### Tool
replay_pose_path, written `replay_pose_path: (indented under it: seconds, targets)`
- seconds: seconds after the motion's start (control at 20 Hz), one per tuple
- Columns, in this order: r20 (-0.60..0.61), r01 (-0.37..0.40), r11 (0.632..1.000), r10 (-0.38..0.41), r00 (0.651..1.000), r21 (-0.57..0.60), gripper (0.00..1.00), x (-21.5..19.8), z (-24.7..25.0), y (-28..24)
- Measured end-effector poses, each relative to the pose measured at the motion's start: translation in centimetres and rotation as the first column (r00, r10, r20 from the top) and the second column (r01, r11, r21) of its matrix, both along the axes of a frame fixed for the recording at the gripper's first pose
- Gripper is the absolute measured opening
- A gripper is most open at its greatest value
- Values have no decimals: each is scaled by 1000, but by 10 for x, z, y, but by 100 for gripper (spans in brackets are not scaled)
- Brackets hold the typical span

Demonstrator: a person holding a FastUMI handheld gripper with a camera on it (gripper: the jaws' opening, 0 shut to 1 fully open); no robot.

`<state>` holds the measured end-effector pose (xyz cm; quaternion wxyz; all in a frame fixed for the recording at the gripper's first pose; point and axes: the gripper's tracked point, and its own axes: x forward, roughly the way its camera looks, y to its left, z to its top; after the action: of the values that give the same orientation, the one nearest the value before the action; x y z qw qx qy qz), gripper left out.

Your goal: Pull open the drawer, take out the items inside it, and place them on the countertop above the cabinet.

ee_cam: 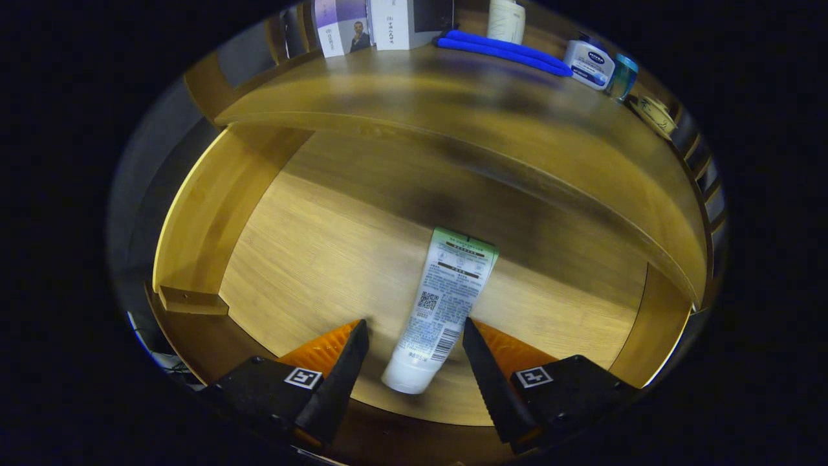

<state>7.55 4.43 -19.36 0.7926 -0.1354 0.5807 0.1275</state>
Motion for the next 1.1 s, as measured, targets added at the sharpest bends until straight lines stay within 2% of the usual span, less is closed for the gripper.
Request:
replay_pose_path:
  seconds: [0.1, 0.3, 0.6, 0.85, 1.1]
  targets:
    - [-3, 4, 1000, -4, 1000, -4, 85, 2, -3, -5]
    - [-39, 6, 1000, -7, 999, -29, 63, 2, -11, -9]
    - [-29, -99, 995, 98, 995, -29, 33, -7, -6, -1]
    - [-6, -161, 987, 161, 987, -6, 33, -17, -1, 9]
    - [35, -183, 983, 183, 983, -3, 33, -16, 15, 6]
